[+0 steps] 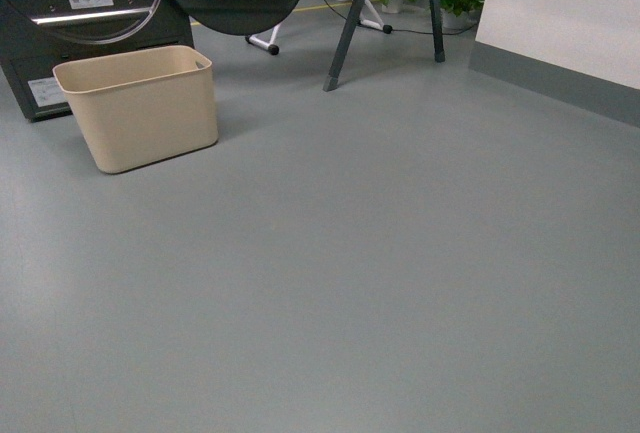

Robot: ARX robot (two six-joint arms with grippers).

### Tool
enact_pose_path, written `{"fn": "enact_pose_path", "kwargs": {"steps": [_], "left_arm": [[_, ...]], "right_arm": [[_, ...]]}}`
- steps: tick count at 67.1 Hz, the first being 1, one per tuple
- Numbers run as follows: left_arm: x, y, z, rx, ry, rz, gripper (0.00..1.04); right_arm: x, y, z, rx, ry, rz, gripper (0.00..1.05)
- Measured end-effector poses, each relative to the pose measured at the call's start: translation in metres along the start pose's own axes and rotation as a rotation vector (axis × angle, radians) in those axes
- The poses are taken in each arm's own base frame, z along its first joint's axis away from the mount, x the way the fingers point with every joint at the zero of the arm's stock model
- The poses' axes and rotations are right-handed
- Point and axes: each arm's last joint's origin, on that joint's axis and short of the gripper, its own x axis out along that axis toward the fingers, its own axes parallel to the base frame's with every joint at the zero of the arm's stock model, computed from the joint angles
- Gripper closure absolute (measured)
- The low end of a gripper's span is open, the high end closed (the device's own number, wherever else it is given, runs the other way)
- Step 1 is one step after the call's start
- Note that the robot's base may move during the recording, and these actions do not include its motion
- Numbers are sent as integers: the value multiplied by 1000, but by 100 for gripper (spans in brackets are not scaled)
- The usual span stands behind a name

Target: Move hamper under clothes hanger

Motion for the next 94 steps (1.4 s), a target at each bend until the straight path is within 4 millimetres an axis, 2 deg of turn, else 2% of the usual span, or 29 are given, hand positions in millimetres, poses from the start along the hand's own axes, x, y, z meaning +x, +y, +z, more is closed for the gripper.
{"fn": "enact_pose_path", "kwargs": {"steps": [94], "left_arm": [[0, 0, 0, 0, 0, 0, 7]], "right_arm": [[0, 0, 0, 0, 0, 0, 8]]}}
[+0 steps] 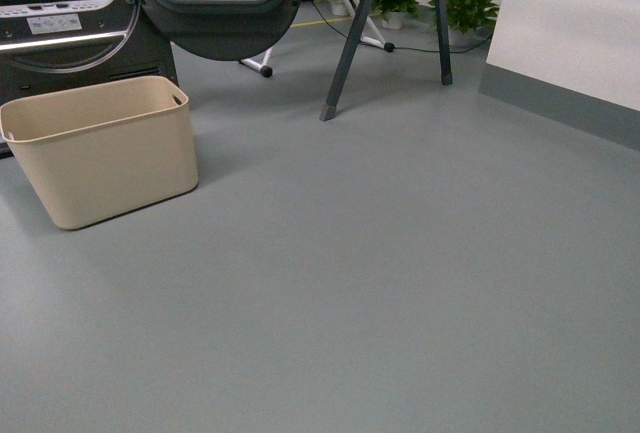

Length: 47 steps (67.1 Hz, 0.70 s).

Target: Move hamper under clothes hanger

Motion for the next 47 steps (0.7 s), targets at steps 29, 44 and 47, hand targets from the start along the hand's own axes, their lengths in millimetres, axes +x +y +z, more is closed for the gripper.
{"fn": "enact_pose_path", "kwargs": {"steps": [29, 44, 47], "left_arm": [[0, 0, 0, 0, 0, -1, 7], [0, 0, 0, 0, 1, 0, 7], [0, 0, 0, 0, 1, 0, 7]], "right_arm": [[0, 0, 0, 0, 0, 1, 8], [0, 0, 0, 0, -1, 1, 8], [0, 0, 0, 0, -1, 2, 8]]}}
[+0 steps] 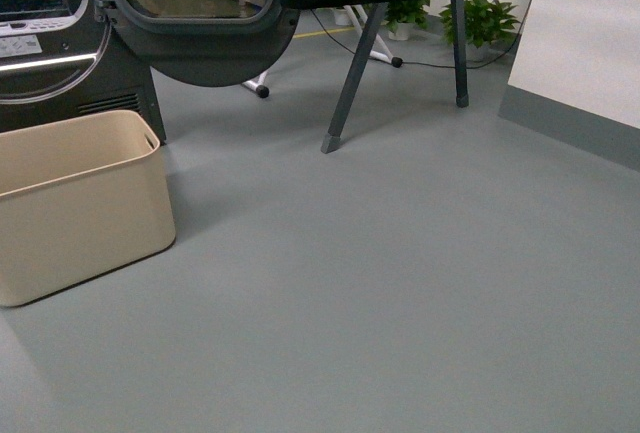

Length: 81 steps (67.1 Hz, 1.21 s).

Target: Move hamper under clothes hanger

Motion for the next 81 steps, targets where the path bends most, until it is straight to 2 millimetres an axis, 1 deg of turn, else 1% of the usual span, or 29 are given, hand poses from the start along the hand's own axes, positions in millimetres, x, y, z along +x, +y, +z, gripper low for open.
{"fn": "enact_pose_path", "kwargs": {"steps": [81], "left_arm": [[0, 0, 0, 0, 0, 0, 7]], "right_arm": [[0, 0, 0, 0, 1, -1, 8]]}}
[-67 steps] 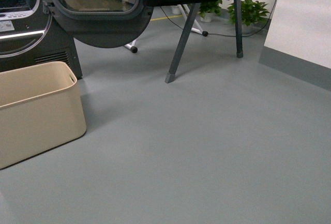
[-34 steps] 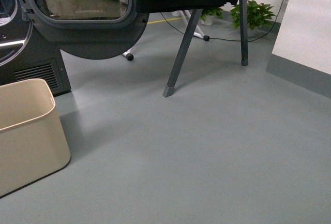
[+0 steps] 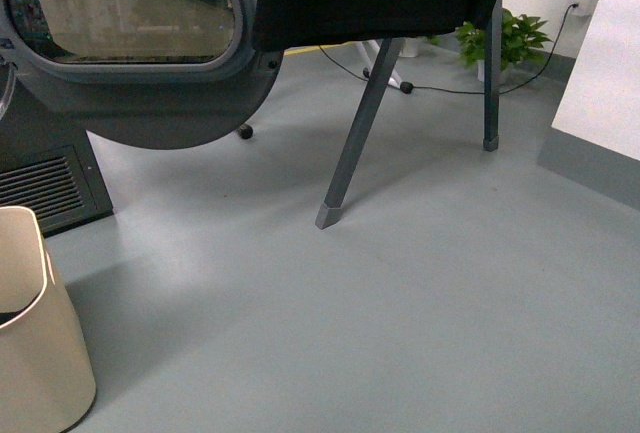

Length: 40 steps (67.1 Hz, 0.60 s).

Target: Move hamper under clothes hanger

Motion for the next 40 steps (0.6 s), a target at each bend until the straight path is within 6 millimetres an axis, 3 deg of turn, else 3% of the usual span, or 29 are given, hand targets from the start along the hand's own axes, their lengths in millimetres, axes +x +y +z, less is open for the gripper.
{"fn": "enact_pose_path", "kwargs": {"steps": [40], "left_arm": [[0, 0, 0, 0, -1, 0, 7]], "right_arm": [[0, 0, 0, 0, 0, -3, 8]]}}
